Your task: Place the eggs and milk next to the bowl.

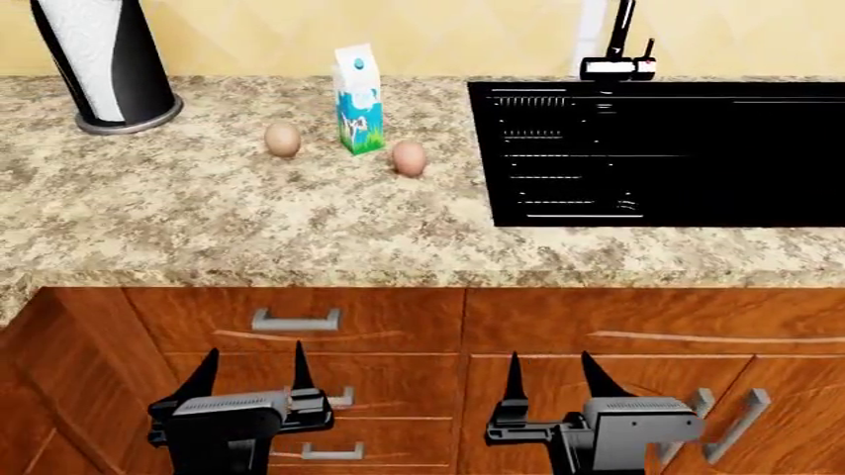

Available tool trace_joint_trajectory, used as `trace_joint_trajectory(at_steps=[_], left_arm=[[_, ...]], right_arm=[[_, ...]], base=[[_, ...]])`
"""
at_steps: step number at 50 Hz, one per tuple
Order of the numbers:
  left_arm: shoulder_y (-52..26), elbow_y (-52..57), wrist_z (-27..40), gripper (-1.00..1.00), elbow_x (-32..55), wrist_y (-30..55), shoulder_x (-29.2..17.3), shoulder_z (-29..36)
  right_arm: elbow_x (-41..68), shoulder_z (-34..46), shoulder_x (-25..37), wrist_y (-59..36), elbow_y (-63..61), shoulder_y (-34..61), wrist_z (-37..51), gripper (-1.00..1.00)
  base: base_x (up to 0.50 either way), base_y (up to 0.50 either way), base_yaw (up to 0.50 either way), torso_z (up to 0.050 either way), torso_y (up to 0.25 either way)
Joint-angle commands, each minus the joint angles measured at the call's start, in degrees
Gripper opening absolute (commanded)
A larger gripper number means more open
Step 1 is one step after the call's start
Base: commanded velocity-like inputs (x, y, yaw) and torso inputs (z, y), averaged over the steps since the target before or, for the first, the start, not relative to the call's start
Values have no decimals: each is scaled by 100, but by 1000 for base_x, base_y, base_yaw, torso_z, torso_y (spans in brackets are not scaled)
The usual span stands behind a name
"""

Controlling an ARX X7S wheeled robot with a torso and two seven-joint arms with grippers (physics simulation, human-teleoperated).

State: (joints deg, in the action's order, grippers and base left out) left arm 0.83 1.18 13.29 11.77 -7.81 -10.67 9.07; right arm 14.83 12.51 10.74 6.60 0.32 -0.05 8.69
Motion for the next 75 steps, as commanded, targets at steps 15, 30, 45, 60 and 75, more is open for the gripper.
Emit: trace_joint_trajectory(at_steps=[15,30,45,60,75], left_arm=[[-6,-32,87,100,-46,-91,-58,111],[-2279,2354,454,100,1037,3958,-246,208],[-4959,449,655,100,1414,5109,273,21],[-5926,-1300,578,100,901,4654,373,446],[-5675,-634,654,100,1055,4864,215,474]], right_arm=[[62,67,53,59,-13,-7,61,100],[2199,-335,806,-4190,-2533,2225,854,100],[2341,-130,561,-5333,261,5561,571,100],[1183,550,-137,-3868,4625,7654,-214,100],[1340,650,49,-4201,3298,7280,-177,100]], base=[[6,500,0,0,0],[3,133,0,0,0],[0,0,0,0,0],[0,0,0,13,0],[400,1,0,0,0]])
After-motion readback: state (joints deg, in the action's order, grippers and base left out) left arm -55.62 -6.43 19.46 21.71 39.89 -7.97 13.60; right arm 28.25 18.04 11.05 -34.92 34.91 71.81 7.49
